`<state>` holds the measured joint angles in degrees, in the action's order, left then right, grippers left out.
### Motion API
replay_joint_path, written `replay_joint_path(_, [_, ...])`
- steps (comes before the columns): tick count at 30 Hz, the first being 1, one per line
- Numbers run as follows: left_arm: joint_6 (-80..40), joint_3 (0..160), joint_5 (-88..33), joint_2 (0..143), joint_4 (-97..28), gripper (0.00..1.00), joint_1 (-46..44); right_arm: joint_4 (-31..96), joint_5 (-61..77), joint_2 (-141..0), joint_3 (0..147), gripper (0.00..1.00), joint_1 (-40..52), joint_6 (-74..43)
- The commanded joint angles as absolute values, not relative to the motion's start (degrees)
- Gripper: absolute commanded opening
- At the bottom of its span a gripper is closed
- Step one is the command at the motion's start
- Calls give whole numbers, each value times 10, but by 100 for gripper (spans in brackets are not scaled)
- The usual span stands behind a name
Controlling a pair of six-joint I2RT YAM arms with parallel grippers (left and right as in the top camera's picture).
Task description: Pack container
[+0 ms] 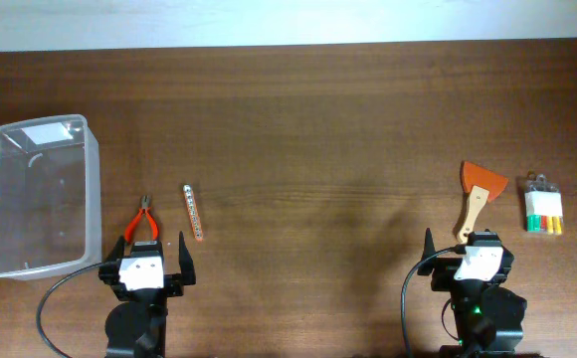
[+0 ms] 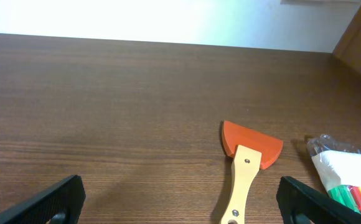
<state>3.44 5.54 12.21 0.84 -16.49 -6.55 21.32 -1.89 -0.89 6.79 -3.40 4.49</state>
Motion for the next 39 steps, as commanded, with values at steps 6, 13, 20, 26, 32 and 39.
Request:
replay_joint_path(6, [29,51,118,3,-163,99,-62,212,-20,-3,63,99,-38,45])
replay_joint_path(13, [29,51,118,3,-163,99,-62,212,-20,-3,63,99,-38,45])
replay_joint_path(20, [29,51,118,3,-163,99,-62,212,-19,-3,63,99,-38,45])
replay_joint_path(26, [29,51,118,3,-156,99,-62,206,-20,-3,63,99,-38,44])
replay_joint_path(32, [31,51,118,4,-163,99,-62,198,-3,-3,63,99,-38,23])
replay_joint_path(39, [-15,54,132,4,-161,99,-62,173,-1,-5,63,99,-38,-85])
